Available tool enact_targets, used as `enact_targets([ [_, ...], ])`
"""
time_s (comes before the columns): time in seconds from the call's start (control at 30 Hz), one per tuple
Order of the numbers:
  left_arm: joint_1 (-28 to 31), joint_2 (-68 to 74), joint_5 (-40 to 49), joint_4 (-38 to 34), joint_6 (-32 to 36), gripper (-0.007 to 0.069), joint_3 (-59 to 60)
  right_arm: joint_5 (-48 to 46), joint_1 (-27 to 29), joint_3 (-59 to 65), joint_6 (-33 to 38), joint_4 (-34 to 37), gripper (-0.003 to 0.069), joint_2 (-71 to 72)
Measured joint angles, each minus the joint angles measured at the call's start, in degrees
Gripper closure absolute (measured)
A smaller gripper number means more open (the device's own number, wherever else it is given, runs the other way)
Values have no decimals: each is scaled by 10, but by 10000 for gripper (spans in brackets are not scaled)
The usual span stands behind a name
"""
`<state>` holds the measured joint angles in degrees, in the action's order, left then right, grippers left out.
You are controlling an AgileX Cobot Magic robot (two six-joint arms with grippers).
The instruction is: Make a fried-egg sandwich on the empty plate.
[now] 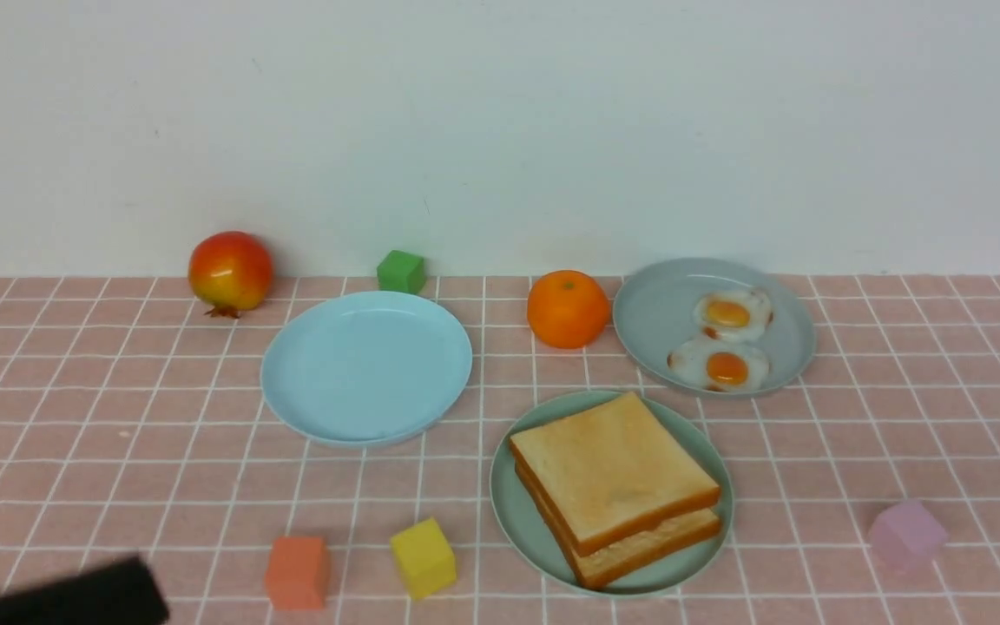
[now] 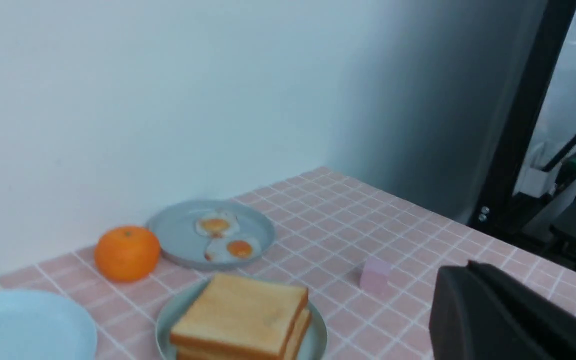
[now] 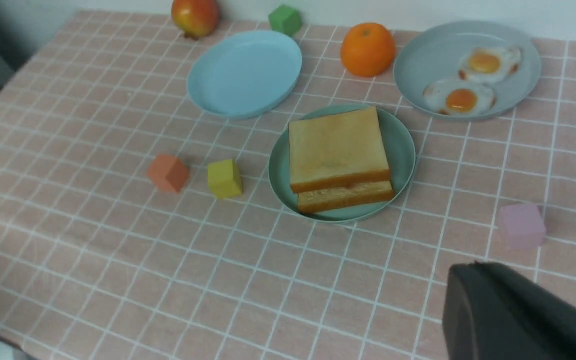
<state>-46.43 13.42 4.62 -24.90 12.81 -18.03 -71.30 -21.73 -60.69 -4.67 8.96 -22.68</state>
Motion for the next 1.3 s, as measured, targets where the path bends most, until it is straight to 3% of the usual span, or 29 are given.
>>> enact_targets([
  [0.53, 0, -12, 37, -4, 0, 612, 15, -7, 5, 0, -12, -2, 644, 1],
  [0.63, 0, -12, 45, -4, 0, 612, 16, -7, 39, 0, -12, -2, 643, 2],
  [0.8, 0, -12, 48, -4, 0, 612, 16, -6, 164, 16, -7, -2, 656, 31],
  [0.83, 0, -12, 48, -4, 0, 612, 16, -5, 168, 19, -6, -2, 657, 34],
  [0.93, 0, -12, 50, -4, 0, 612, 16, 92, 225, 133, 30, 8, 666, 89],
  [1.1, 0, -12, 52, -4, 0, 612, 16, 339, 243, 387, 111, 15, 666, 173],
  [1.3, 0, -12, 53, -4, 0, 612, 16, 446, 243, 566, 123, -9, 666, 226],
])
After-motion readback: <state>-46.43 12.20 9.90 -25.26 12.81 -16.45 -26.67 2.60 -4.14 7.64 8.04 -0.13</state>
